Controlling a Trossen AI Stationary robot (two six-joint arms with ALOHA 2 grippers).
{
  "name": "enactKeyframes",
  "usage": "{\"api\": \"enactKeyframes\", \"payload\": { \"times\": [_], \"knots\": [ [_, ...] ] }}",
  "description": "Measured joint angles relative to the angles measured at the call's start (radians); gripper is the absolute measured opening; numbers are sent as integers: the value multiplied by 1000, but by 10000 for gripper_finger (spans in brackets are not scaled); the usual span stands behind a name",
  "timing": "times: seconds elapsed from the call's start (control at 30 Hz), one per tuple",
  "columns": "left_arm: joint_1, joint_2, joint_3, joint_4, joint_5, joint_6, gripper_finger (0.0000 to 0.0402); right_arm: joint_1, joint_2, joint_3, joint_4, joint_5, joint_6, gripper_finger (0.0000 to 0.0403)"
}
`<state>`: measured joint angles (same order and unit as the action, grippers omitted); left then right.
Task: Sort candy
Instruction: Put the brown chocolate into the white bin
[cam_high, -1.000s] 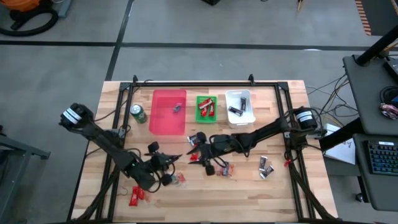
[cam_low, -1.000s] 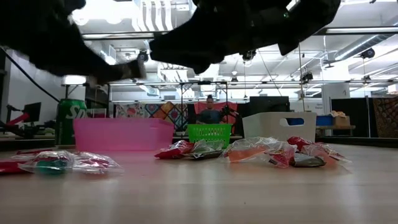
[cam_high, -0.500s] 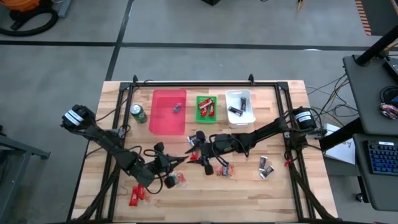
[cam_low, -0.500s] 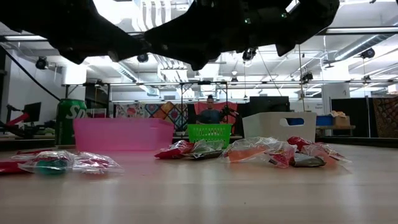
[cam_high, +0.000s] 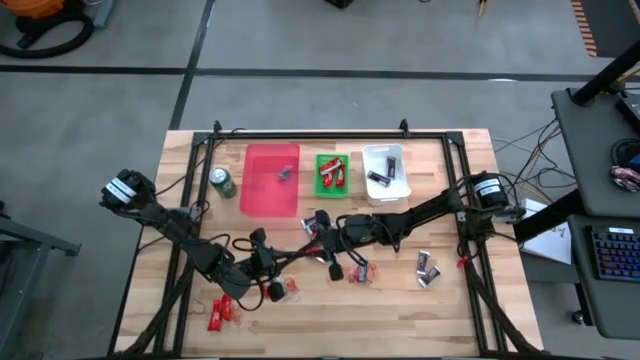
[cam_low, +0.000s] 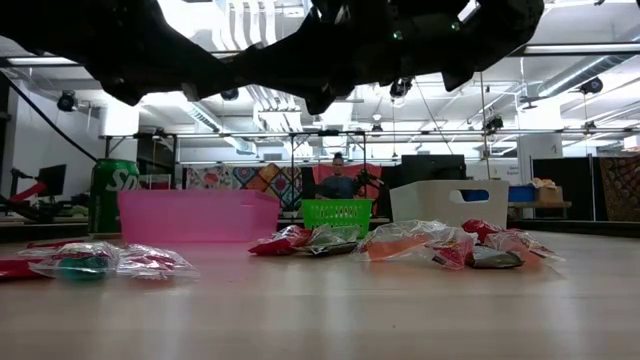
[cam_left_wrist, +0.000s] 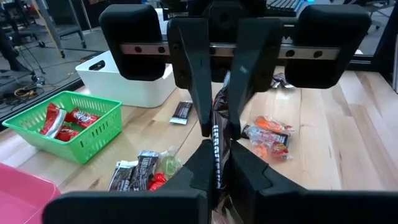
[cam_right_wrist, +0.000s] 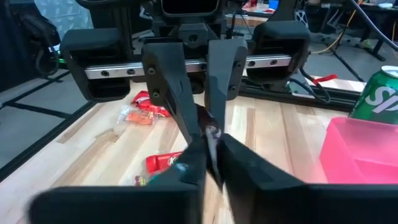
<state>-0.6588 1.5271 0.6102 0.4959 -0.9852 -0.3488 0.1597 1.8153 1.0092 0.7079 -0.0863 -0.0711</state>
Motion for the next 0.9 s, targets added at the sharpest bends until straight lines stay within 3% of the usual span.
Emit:
{"api": "enactKeyframes", "payload": {
  "times": [0.33, 0.6, 0.9],
  "knots": [
    [2, -8, 0, -17, -11, 14, 95, -13, -16, 1, -54, -5, 37, 13],
    [2, -60, 1, -92, -12, 27, 131, -90, -166, 1, -399, 25, 129, 13],
    [2, -92, 1, -111, -15, 26, 133, -277, -469, 1, -971, 408, 223, 13]
  ]
}}
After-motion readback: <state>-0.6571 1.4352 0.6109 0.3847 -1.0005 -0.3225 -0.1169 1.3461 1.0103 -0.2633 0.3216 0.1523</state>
